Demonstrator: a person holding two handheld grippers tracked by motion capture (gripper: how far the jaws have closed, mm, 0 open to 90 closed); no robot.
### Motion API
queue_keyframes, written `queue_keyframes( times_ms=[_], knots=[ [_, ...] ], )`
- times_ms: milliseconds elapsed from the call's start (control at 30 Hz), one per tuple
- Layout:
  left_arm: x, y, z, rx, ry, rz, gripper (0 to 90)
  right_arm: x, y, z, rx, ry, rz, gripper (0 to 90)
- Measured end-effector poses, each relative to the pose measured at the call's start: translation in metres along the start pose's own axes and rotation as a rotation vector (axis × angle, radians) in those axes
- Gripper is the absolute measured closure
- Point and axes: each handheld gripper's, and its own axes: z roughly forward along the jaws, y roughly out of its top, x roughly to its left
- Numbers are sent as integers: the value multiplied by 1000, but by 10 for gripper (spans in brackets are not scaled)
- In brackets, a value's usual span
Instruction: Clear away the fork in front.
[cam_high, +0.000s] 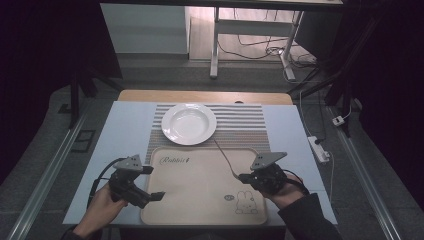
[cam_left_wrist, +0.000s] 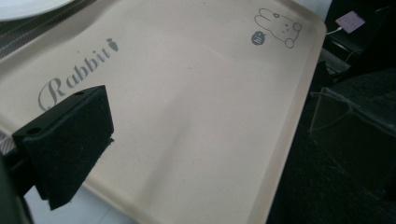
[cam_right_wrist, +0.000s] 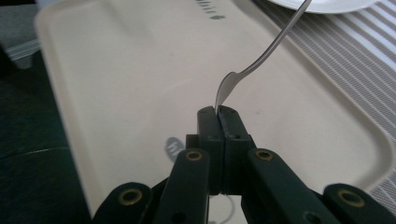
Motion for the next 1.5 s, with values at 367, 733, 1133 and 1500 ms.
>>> queue_keyframes(
  times_ms=[367, 733, 1133, 1500],
  knots=[
    [-3, 31, 25, 31, 6, 82, 0, 23, 1, 2, 9, 116, -73, 893],
    [0, 48, 44, 68, -53, 172, 0, 37, 8, 9, 9, 213, -154, 893],
    [0, 63, 66, 151, -91, 304, 0, 47, 17, 12, 8, 276, -208, 893],
    [-6, 69, 83, 237, -188, 424, 10, 52, 23, 16, 25, 330, -268, 893]
  ],
)
